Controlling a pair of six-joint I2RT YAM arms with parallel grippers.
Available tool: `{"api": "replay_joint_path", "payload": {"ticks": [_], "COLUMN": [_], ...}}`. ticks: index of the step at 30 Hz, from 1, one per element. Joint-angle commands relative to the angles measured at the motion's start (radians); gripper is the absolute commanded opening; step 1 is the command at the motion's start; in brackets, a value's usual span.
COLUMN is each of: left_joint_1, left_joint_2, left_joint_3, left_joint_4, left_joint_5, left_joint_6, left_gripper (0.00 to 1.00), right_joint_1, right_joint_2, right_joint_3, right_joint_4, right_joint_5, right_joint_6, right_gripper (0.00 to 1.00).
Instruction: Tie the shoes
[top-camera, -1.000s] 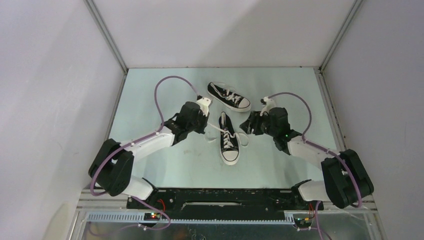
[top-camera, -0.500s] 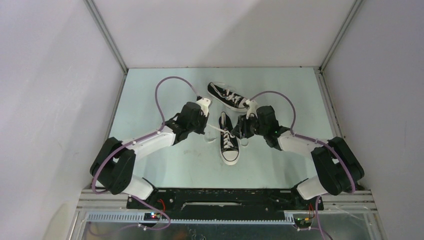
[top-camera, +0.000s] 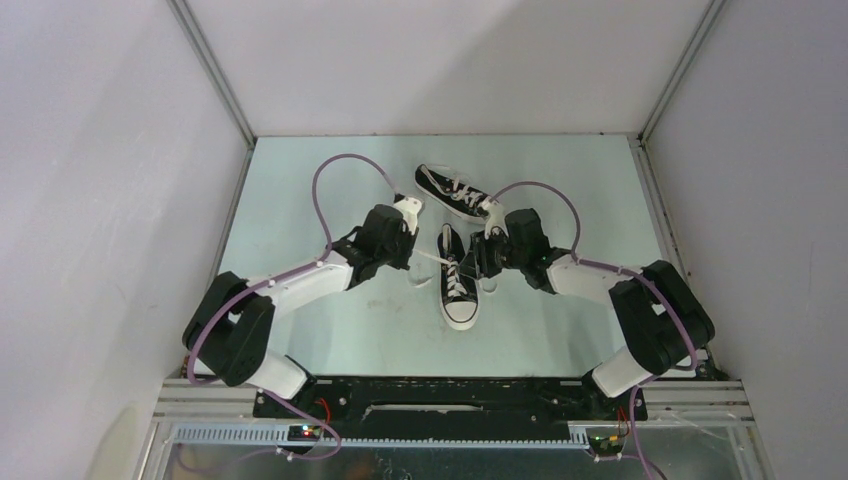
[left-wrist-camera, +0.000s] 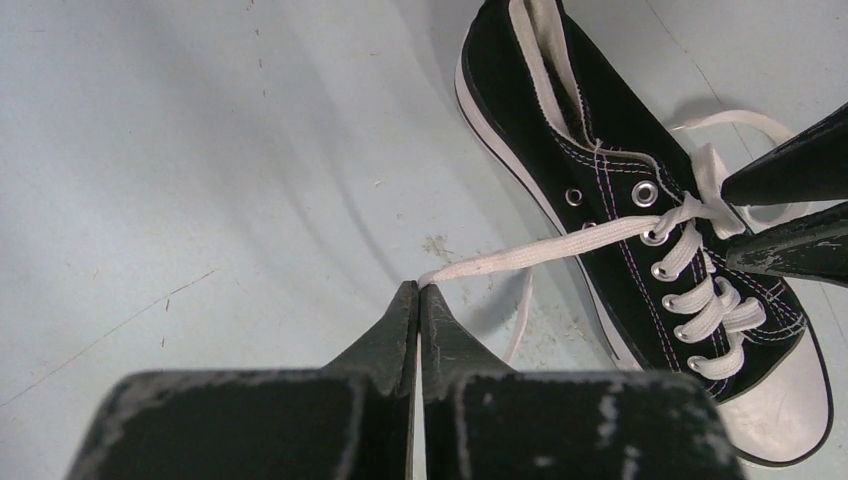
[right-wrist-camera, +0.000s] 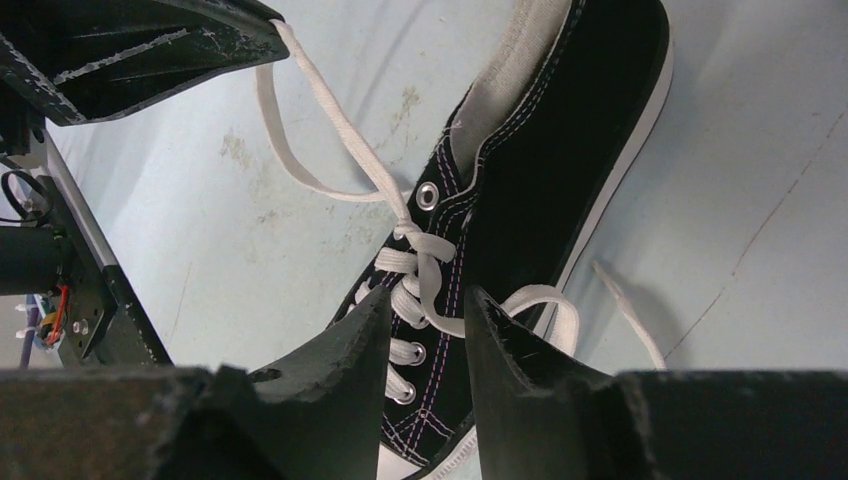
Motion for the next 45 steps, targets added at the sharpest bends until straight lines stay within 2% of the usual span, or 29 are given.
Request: {"api": "replay_joint_path", "payload": {"ticks": [1,5,7,10,11,18,24,26,28,31,36,45], "left_joint_1": [0.005,0.004,0.004,0.01,0.014,0.076,0.102,0.102,0.103,0.102,0.084,0.072], "left_joint_2": [-0.001,0.005,0.009,0.029,0.038,0.163,0.185,0.18,0.161,0.102,0.045,-0.033], "left_joint_3": [0.044,0.046,0.048,0.058,0.068,0.137,0.15,0.148,0.134,0.095,0.042,-0.062], "left_joint_4": [0.012,0.01,0.009,-0.008,-0.026,-0.118,-0.146,-0.145,-0.124,-0.061,0.045,0.27], "left_joint_5": [-0.007,-0.008,-0.01,-0.036,-0.044,-0.027,-0.024,-0.026,-0.015,0.075,0.184,0.246], "left_joint_6": [-0.013,-0.013,-0.014,-0.022,-0.034,-0.085,-0.097,-0.097,-0.088,-0.072,-0.066,-0.143], "left_gripper": [0.0,0.0,0.0,0.0,0.0,0.0,0.0,0.0,0.0,0.0,0.0,0.0], "right_joint_1": [0.005,0.005,0.003,-0.005,-0.013,-0.064,-0.089,-0.088,-0.088,-0.084,-0.062,-0.065], "right_joint_2": [0.023,0.05,0.056,0.052,0.046,0.04,0.057,0.061,0.057,0.047,0.025,-0.101], "right_joint_3": [0.05,0.072,0.079,0.08,0.08,0.072,0.083,0.088,0.088,0.088,0.074,-0.014], "right_joint_4": [0.0,-0.02,-0.028,-0.039,-0.051,-0.095,-0.125,-0.133,-0.132,-0.12,-0.088,0.007], "right_joint_5": [-0.036,-0.043,-0.038,-0.02,0.006,0.091,0.104,0.104,0.096,0.07,0.041,0.096], "right_joint_6": [-0.008,-0.003,0.001,0.012,0.015,0.063,0.077,0.076,0.076,0.066,0.053,0.066], "right_gripper": [0.35,0.29,0.21,0.02,0.0,0.0,0.0,0.04,0.14,0.31,0.51,0.64]}}
